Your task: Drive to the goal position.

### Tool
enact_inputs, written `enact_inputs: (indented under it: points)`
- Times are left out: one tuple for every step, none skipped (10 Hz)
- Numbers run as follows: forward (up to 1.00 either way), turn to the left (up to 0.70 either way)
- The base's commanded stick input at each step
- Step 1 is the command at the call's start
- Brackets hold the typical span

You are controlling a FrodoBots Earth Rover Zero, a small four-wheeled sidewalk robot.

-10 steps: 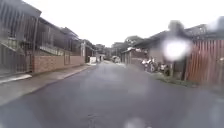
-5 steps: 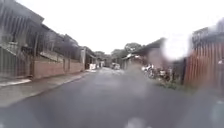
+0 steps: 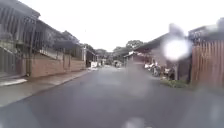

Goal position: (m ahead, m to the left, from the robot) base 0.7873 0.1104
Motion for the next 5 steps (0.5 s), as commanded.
enact_inputs:
  points:
    - [0.70, 0.00]
    - [0.70, 0.00]
    - [0.70, 0.00]
    - [0.70, 0.00]
    - [0.70, 0.00]
